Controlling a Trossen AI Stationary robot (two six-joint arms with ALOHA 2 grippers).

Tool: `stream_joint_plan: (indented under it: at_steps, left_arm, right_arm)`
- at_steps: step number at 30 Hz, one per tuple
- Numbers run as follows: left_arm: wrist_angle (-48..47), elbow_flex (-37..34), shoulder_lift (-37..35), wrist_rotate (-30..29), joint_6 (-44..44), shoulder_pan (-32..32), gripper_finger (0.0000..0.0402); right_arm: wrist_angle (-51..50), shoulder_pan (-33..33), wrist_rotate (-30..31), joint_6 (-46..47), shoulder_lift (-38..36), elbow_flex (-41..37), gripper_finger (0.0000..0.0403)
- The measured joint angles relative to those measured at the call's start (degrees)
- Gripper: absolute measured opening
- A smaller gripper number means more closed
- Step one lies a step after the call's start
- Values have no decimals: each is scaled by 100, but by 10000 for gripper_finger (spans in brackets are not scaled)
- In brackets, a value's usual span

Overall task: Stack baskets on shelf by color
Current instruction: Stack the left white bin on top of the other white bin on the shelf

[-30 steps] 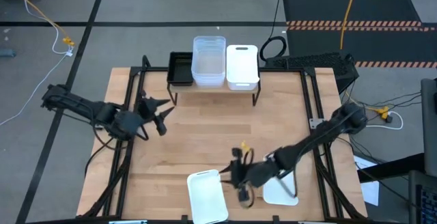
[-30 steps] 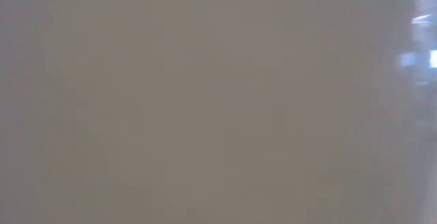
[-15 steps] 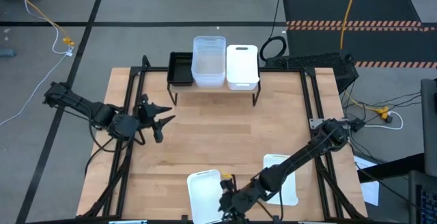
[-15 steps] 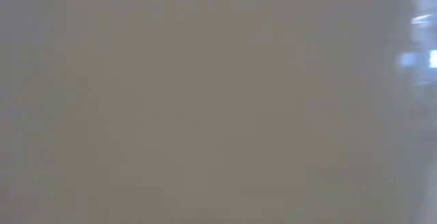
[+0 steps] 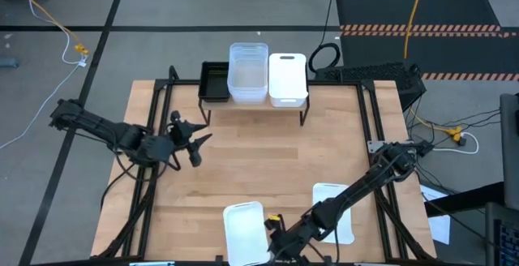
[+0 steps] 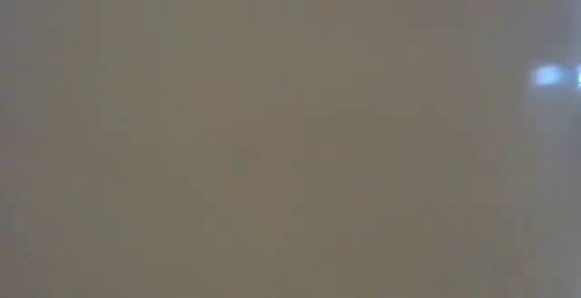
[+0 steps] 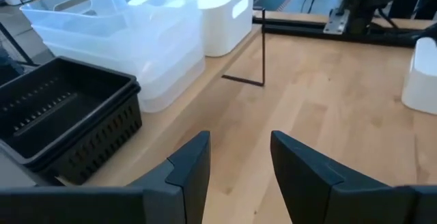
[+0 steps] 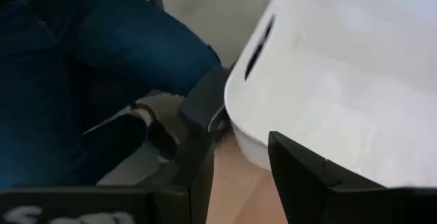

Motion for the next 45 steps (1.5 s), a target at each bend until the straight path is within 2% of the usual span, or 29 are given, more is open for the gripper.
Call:
stream_joint_plan:
  at_steps: [4,9,14,19,23,28,34,38,42,45]
  left_arm:
    - [1,0,107,2,-2,9,157]
    - [-1,0,118,4,-1,9,157]
    - [1,0,117,6,58,21,157]
    - [1,0,118,6,58,33,157]
    - [-13,0,118,8,53,31,157]
    - [-39,0,118,8,53,31,157]
    - [-21,0,116,8,58,31,157]
    - [-16,0,116,7,105,31,157]
    - [-18,0,116,8,107,31,157]
    - [-34,0,116,8,97,31,157]
  right_arm:
    - [834,-19,0,-447,0,-322,132]
    - [979,-173,-240,-590,76,-508,111]
    - [1450,-271,-765,-723,382,-504,73]
    - [1415,-351,-806,-726,415,-501,14]
    - [731,-403,-750,-745,15,-517,9]
    - [-1094,-534,-746,-752,-882,-515,4]
    - [-2900,-852,-25,-375,-1836,-517,17]
    - [-3483,-976,422,295,-2301,-550,37]
    - [-3435,-1014,900,574,-2697,-976,64]
    - [-3285,-1035,1513,1102,-2912,-1483,85]
